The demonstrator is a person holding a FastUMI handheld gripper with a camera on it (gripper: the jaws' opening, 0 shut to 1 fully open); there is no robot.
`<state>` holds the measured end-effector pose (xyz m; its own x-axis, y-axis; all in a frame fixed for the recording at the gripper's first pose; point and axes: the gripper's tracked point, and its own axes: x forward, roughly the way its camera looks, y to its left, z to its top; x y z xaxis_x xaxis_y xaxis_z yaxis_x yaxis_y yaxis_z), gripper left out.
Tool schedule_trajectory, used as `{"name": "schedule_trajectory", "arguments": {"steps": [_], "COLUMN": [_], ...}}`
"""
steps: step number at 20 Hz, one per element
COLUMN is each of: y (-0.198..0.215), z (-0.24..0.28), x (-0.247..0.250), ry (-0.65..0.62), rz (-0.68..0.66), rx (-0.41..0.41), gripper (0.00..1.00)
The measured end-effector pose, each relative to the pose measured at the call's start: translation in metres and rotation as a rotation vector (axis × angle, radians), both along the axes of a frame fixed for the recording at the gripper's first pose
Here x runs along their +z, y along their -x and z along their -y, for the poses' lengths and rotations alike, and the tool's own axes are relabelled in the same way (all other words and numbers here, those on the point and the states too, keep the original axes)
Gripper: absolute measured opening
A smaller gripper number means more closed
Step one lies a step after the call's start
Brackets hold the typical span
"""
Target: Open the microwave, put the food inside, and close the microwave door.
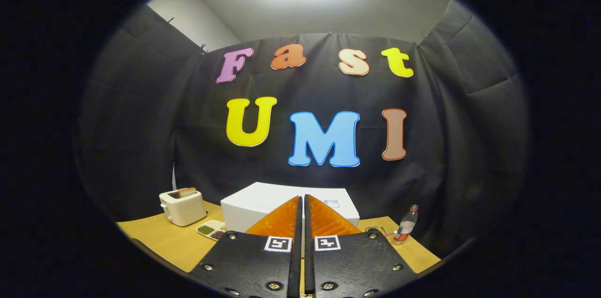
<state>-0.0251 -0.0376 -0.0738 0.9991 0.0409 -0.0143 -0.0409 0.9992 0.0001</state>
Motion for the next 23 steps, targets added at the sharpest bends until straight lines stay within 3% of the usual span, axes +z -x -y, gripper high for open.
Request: {"name": "schedule_trajectory", "arguments": {"steps": [4, 8, 9, 11, 12, 13, 15, 23], "y": [0.020, 0.029, 0.029, 0.028, 0.028, 0.030, 0.029, 0.018], "z": [0.007, 0.006, 0.008, 0.015, 0.017, 0.021, 0.011, 0.009], "x": [0.050, 0.052, 0.047, 0.043, 0.045, 0.045, 0.042, 0.026], "ry": [0.060, 0.043, 0.028, 0.027, 0.050, 0.063, 0.052, 0.041], "rz": [0.090, 0.059, 0.038, 0.013, 0.022, 0.026, 0.019, -0.041], "rx": [-0.034, -0.047, -0.060, -0.105, -0.128, -0.153, -0.120, -0.102], "gripper": [0.04, 0.03, 0.13, 0.77, 0.90, 0.91, 0.95, 0.95]}}
